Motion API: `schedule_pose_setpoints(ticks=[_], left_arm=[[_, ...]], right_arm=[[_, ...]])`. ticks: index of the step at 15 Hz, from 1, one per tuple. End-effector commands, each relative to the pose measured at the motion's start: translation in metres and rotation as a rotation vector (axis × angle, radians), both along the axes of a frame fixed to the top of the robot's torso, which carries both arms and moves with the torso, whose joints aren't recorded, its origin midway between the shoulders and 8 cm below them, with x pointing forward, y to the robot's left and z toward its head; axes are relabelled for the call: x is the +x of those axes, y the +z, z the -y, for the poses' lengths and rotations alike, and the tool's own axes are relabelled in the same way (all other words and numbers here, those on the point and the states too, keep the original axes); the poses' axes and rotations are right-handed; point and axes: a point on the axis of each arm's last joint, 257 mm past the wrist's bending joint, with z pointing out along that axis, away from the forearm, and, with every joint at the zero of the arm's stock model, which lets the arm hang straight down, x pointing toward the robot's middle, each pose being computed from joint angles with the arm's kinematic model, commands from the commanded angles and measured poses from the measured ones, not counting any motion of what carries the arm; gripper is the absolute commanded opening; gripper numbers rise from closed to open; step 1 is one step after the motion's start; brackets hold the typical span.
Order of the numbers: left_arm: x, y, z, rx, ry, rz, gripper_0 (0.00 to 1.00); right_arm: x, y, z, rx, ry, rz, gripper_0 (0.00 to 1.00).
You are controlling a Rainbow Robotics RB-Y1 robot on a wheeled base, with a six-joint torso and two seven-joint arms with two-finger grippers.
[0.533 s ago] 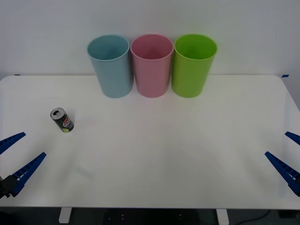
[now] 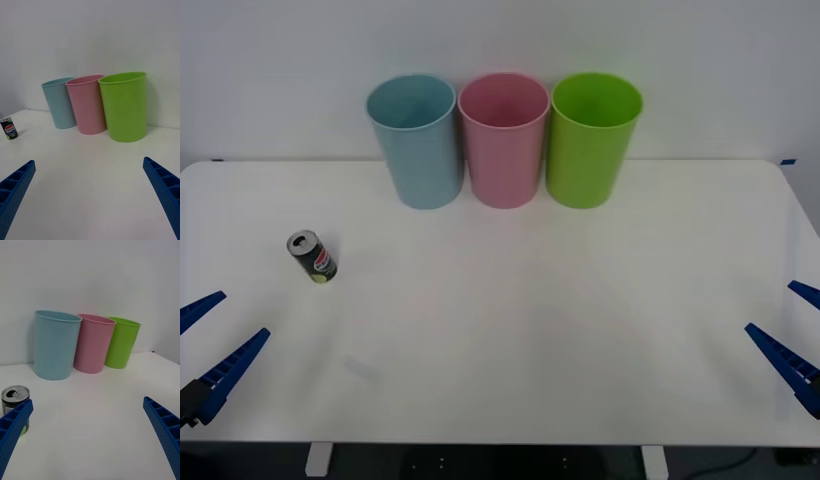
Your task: Grasp the object on the table and drop it into the matching bin: aluminum can to the light blue bin, PET bottle to the pink bin.
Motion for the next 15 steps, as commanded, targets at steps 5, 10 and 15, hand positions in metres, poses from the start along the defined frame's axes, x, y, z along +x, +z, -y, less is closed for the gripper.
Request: schedule_pose_setpoints(ticks=[5,10,15], left_arm=[[0.019,-0.031,-0.019,0.044,0.134,-0.073,1.0],[0.025,-0.054,-0.032,0.059,0.224,-0.126,1.0],[0.028,-0.068,-0.037,0.067,0.271,-0.144,1.0]], right_arm=[[0.0,0.0,0.0,0.0,0.0,0.0,1.0],[0.0,0.0,0.0,0.0,0.0,0.0,1.0],[0.0,0.0,0.0,0.0,0.0,0.0,1.0]])
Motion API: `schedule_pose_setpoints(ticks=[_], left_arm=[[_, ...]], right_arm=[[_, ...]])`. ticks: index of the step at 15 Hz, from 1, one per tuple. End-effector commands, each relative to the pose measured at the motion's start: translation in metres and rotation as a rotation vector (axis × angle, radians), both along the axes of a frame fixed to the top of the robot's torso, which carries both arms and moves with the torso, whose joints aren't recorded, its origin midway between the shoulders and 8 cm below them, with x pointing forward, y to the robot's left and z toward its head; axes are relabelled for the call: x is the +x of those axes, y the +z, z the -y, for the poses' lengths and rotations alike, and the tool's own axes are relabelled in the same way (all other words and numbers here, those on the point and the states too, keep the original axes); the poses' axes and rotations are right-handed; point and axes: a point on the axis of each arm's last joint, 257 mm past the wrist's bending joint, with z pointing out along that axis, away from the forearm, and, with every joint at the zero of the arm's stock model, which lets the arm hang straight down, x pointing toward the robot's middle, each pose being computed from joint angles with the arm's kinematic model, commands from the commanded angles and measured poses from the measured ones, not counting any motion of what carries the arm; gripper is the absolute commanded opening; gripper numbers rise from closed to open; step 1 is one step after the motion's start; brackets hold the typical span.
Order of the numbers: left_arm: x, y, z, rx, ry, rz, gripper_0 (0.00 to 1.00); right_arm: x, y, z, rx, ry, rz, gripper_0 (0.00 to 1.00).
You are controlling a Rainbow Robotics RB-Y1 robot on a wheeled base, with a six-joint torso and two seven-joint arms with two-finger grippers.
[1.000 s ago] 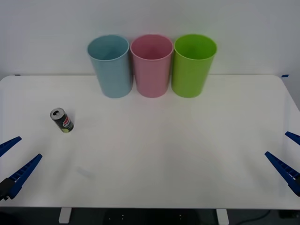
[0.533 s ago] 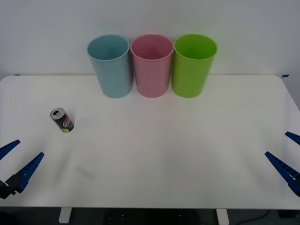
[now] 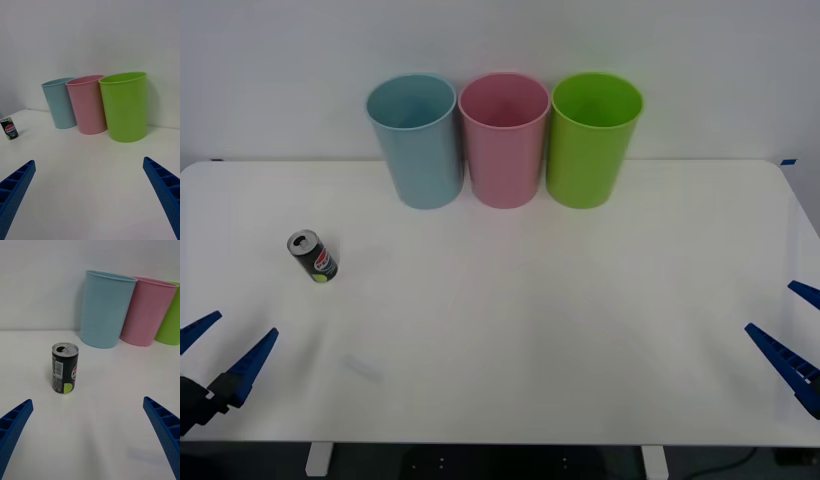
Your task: Grasp the object on the table and drop it into the matching bin: aluminum can to the light blue bin, PET bottle to the pink bin.
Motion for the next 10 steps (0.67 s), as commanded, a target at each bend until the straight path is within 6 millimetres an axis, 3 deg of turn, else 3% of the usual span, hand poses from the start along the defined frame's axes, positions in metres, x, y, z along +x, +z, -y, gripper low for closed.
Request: schedule_pose_setpoints(ticks=[1,6,10], left_arm=[[0.001,-0.005,-0.006,0.001,0.02,-0.002,1.0],[0.01,-0.022,-0.038,0.029,0.101,0.013,1.0],[0.036,-0.034,-0.031,0.012,0.092,0.007,1.0]], right_arm=[[0.0,0.0,0.0,0.0,0.0,0.0,1.0],[0.0,0.0,0.0,0.0,0.0,0.0,1.0],[0.0,0.0,0.0,0.0,0.0,0.0,1.0]])
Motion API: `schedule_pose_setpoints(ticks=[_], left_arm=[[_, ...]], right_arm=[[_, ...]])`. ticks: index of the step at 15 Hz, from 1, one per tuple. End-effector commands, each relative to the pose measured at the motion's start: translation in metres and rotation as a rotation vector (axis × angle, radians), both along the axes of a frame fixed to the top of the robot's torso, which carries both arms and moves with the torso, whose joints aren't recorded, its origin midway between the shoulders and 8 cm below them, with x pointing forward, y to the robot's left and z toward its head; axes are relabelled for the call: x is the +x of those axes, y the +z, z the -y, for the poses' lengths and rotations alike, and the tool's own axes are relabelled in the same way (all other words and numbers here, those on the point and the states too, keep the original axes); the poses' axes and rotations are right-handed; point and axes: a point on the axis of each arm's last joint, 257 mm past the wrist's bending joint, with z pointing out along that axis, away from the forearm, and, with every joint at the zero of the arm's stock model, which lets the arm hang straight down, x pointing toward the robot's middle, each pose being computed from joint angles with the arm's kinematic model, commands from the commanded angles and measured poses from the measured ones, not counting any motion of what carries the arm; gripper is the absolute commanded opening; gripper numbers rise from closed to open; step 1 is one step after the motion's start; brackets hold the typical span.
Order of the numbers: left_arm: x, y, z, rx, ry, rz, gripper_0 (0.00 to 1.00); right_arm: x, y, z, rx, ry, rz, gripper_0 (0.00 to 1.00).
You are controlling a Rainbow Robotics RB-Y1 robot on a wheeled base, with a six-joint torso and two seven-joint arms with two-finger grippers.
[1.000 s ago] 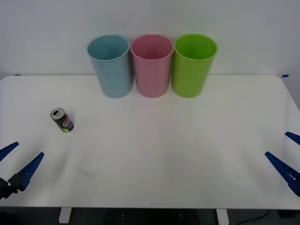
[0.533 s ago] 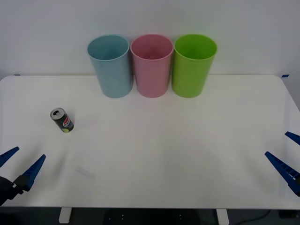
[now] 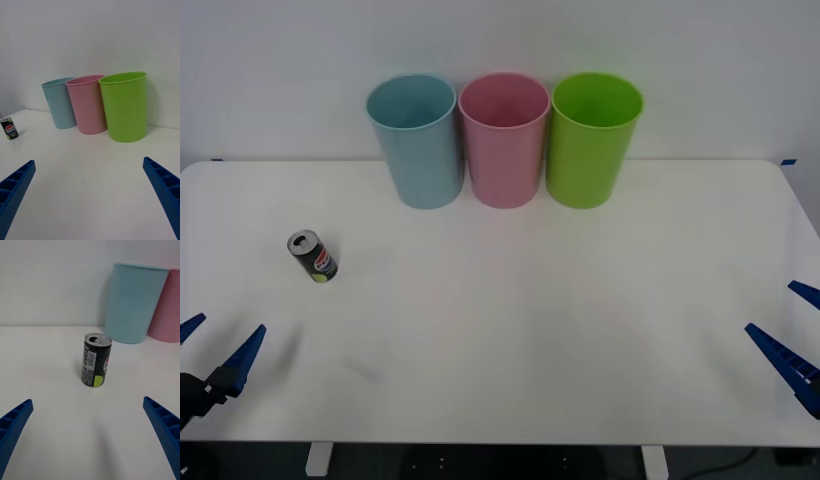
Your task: Grasp the object on the table and drop it into the matching bin: aluminum can to the light blue bin, PET bottle to the pink bin.
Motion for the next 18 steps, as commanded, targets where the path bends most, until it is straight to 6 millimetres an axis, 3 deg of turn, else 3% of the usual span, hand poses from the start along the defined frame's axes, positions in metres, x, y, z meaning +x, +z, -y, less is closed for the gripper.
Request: schedule_pose_setpoints(ticks=[1,9,18], left_arm=[[0.023,-0.009,0.009,-0.016,-0.014,-0.002,1.0],[0.075,-0.023,0.021,0.005,0.008,-0.024,1.0],[0.126,-0.025,0.04,0.006,0.042,-0.034,1.0]], right_arm=[[0.0,0.0,0.0,0.0,0.0,0.0,1.0],[0.0,0.0,0.0,0.0,0.0,0.0,1.0],[0.0,0.0,0.0,0.0,0.0,0.0,1.0]])
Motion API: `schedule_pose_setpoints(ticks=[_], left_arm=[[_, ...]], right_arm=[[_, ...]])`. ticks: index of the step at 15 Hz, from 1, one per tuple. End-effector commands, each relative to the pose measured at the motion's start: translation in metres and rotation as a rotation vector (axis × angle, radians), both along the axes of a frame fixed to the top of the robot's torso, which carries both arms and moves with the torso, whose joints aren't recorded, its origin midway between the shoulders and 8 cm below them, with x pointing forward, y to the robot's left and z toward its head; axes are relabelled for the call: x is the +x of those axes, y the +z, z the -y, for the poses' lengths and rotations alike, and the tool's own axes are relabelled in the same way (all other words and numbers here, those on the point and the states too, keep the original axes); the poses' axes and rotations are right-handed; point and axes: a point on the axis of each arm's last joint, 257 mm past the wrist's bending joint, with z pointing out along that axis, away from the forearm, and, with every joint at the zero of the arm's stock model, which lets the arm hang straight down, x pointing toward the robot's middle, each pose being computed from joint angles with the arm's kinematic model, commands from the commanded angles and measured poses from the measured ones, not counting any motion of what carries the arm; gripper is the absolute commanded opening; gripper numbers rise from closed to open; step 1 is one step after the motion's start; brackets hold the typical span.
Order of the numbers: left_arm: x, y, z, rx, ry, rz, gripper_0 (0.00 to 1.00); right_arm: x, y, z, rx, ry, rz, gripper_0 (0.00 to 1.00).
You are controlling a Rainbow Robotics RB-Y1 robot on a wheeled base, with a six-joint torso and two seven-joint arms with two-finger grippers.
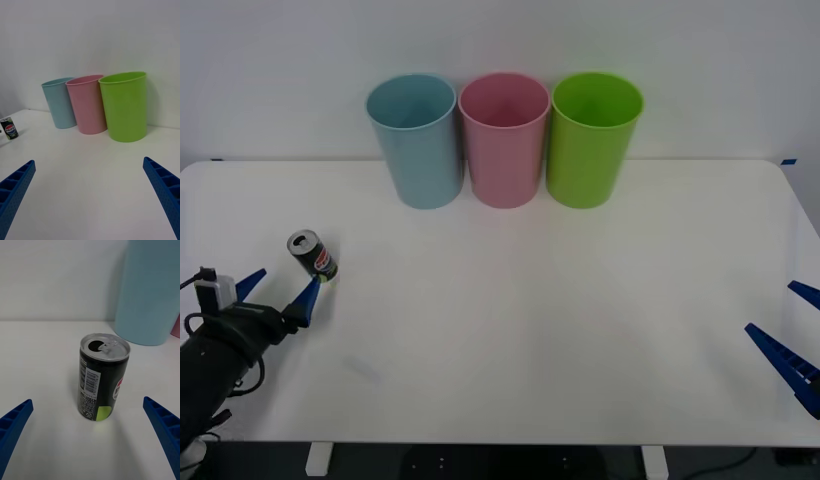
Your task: Grasp the object on the table and drop it into the matching bin: aluminum can to the light blue bin, PET bottle to the pink bin.
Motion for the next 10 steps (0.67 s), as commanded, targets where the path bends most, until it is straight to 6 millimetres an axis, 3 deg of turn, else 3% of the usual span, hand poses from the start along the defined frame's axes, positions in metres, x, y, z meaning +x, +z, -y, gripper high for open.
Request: schedule_pose_setpoints(ticks=[1,10], left_arm=[[0.015,0.003,0.008,-0.006,-0.011,0.004,1.0],[0.056,0.0,0.022,-0.008,-0.023,-0.016,1.0]], right_arm=[[0.0,0.0,0.0,0.0,0.0,0.0,1.0],[0.0,0.0,0.0,0.0,0.0,0.0,1.0]])
